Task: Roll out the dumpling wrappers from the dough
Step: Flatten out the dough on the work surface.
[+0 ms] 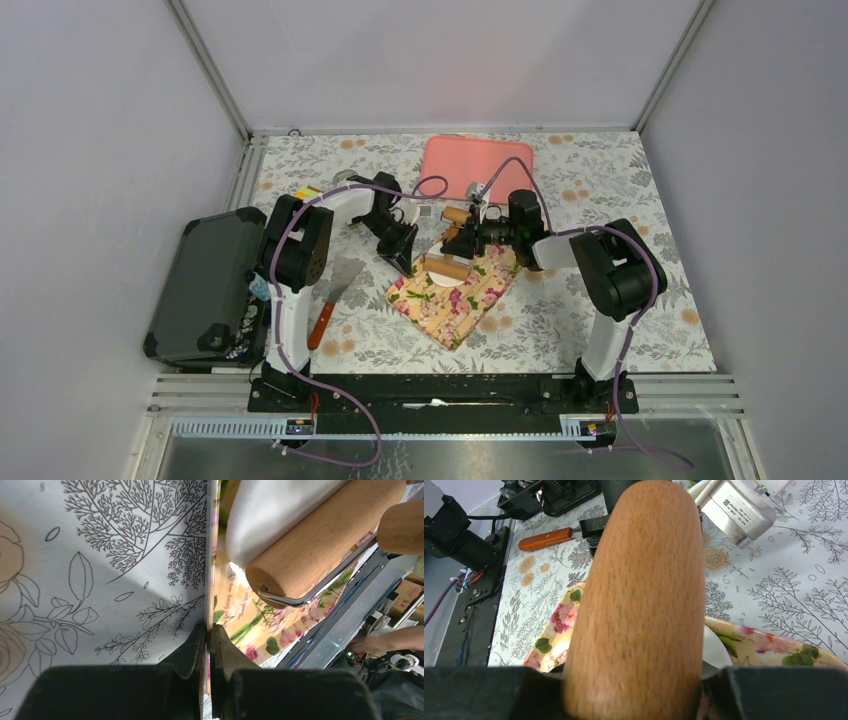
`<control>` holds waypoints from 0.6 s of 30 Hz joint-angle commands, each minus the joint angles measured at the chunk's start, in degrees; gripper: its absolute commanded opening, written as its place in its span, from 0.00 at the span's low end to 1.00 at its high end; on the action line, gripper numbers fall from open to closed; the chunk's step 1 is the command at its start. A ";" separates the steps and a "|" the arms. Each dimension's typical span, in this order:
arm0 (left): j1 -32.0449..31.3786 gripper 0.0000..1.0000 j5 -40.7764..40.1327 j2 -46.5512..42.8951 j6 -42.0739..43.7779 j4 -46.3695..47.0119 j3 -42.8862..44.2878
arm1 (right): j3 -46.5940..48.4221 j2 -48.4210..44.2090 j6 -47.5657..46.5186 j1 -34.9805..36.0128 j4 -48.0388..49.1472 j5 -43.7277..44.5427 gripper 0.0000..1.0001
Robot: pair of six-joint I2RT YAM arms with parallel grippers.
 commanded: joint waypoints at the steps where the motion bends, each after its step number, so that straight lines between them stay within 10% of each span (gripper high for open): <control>1: 0.30 0.00 -5.67 3.66 0.78 0.35 -0.59 | -4.61 3.48 -7.20 2.93 -15.67 2.89 0.00; 18: 0.70 0.00 -5.31 3.92 0.50 0.16 -0.33 | -6.52 3.14 -6.24 5.14 -18.91 3.26 0.00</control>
